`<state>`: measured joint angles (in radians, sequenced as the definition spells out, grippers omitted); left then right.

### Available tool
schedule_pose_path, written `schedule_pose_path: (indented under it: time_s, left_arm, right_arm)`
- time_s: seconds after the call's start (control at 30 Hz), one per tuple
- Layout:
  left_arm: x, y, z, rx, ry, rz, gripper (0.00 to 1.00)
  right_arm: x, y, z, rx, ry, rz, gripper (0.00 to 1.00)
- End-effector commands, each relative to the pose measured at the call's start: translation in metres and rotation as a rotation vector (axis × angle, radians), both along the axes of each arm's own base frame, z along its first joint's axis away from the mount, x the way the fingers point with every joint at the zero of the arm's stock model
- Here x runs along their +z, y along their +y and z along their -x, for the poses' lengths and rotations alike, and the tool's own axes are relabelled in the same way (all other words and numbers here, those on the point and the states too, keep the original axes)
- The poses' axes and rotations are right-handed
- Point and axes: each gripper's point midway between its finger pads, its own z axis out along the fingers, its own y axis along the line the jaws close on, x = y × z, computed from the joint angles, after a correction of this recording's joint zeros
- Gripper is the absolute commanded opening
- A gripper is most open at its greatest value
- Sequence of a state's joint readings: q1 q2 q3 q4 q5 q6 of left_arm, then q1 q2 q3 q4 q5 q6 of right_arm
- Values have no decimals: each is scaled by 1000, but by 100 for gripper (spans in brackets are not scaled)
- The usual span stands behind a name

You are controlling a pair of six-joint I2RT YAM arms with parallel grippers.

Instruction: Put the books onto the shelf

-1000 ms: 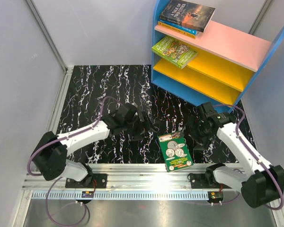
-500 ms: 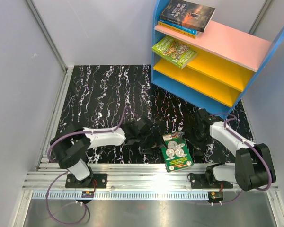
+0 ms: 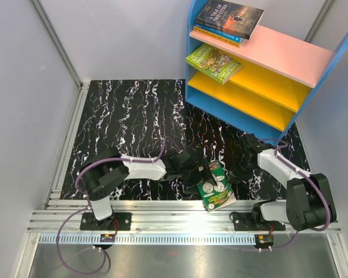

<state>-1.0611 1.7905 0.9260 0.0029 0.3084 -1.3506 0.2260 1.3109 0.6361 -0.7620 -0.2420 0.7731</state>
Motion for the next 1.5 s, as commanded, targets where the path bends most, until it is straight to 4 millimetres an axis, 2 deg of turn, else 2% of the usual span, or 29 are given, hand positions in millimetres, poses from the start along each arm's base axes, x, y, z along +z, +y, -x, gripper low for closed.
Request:
schedule_pose_path:
  time_s: [0.0, 0.07, 0.1, 0.17, 0.2, 0.3, 0.33, 0.4, 0.43, 0.53, 0.67, 0.83, 0.93, 0.97, 1.03, 1.07, 1.2, 1.37, 1.47]
  left_arm:
    - [5, -34, 12, -3, 6, 145, 99]
    - [16, -36, 9, 24, -10, 211, 98]
    - [33, -38, 5, 40, -24, 253, 98]
    - [49, -40, -2, 57, -71, 277, 98]
    - [63, -40, -6, 51, -105, 297, 98]
    - [72, -34, -11, 52, -131, 278, 98]
    - [79, -32, -14, 61, -142, 290, 98]
    - [73, -23, -11, 83, -130, 288, 99]
    - [81, -22, -15, 106, -146, 332, 99]
    - [77, -9, -17, 193, -119, 412, 99]
    - [75, 3, -24, 304, -80, 496, 99]
    - [81, 4, -33, 352, -98, 540, 99]
    - [88, 9, -40, 414, -101, 590, 97]
    - [84, 14, -41, 441, -88, 593, 93]
    - [92, 19, -48, 480, -97, 637, 83]
    - [92, 21, -48, 488, -89, 643, 70]
    - [103, 20, -58, 497, -107, 663, 43]
    - [129, 10, -69, 458, -164, 682, 36]
    - [152, 2, -78, 429, -198, 718, 24]
  right_arm:
    - [-21, 25, -11, 13, -28, -116, 0]
    - [-18, 28, -11, 24, -36, -131, 0]
    - [-16, 29, -12, 31, -44, -138, 0]
    - [-3, 34, -14, 45, -76, -174, 0]
    - [4, 36, -15, 45, -91, -192, 0]
    - [41, 43, -23, 37, -190, -252, 0]
    - [62, 45, -27, 34, -239, -271, 0]
    - [78, 45, -25, 23, -245, -275, 0]
    - [92, 46, -30, 25, -280, -281, 0]
    - [107, 50, -30, 18, -279, -309, 0]
    - [115, 59, -30, -12, -261, -381, 0]
    - [125, 66, -30, -44, -253, -435, 0]
    - [122, 66, -26, -34, -236, -437, 0]
    - [120, 65, -24, -33, -230, -431, 0]
    - [113, 63, -17, -27, -214, -421, 0]
    - [110, 62, -14, -25, -208, -420, 0]
    - [100, 61, -3, -34, -198, -431, 0]
    - [92, 60, 12, -42, -180, -454, 0]
    - [91, 61, 18, -35, -177, -471, 0]
